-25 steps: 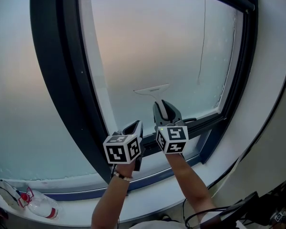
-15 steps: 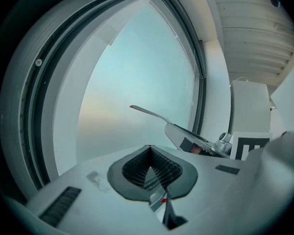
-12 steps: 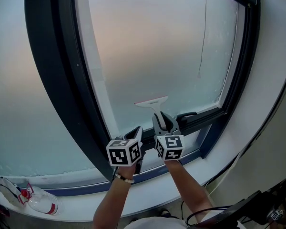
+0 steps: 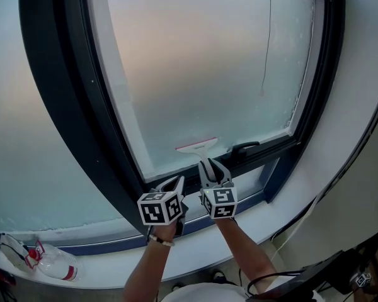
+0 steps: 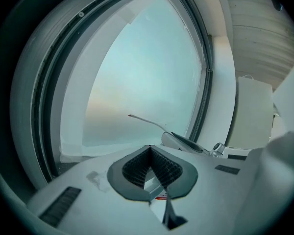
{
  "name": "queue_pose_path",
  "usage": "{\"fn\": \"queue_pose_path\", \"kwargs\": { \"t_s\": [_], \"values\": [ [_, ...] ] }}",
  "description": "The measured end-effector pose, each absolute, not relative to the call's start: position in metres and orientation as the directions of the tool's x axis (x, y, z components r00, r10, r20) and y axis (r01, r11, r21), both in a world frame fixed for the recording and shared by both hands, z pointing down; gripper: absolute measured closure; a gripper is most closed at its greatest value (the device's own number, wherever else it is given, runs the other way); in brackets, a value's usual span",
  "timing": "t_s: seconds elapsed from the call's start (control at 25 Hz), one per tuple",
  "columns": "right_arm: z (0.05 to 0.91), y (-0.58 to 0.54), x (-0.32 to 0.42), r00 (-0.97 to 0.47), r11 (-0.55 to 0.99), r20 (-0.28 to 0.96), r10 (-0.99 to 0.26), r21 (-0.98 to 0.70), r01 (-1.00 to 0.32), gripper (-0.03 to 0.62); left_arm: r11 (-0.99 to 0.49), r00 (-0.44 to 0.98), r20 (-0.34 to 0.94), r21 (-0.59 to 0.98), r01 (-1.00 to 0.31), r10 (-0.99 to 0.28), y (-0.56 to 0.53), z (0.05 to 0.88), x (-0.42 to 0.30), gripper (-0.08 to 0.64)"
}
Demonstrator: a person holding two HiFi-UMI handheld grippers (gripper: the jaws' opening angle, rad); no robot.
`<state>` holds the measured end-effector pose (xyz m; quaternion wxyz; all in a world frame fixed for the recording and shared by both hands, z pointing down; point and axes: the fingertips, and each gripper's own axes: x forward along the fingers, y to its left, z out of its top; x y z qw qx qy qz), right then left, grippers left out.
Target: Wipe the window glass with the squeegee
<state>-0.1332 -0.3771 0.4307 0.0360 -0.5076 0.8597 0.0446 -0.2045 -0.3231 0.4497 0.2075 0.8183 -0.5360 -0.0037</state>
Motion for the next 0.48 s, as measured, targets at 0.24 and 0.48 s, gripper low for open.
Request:
{"fn": "queue_pose_path", "kwargs": {
  "t_s": [0.24, 0.48],
  "values": [
    [0.468, -0.377, -0.135, -0.490, 0.488, -0.051, -0.870, 0.051, -0.872, 0.500, -0.336, 0.438, 0.244, 0.366, -0.868, -0.865, -0.321, 0.467, -0.199, 0.560],
    [0.501, -0.378, -0.134, -0.495, 0.494, 0.002, -0.869, 0.074, -0.866, 0.500, -0.333, 0.450, 0.269, 0.384, -0.861, -0.852, -0.320, 0.485, -0.193, 0.560]
  ]
}}
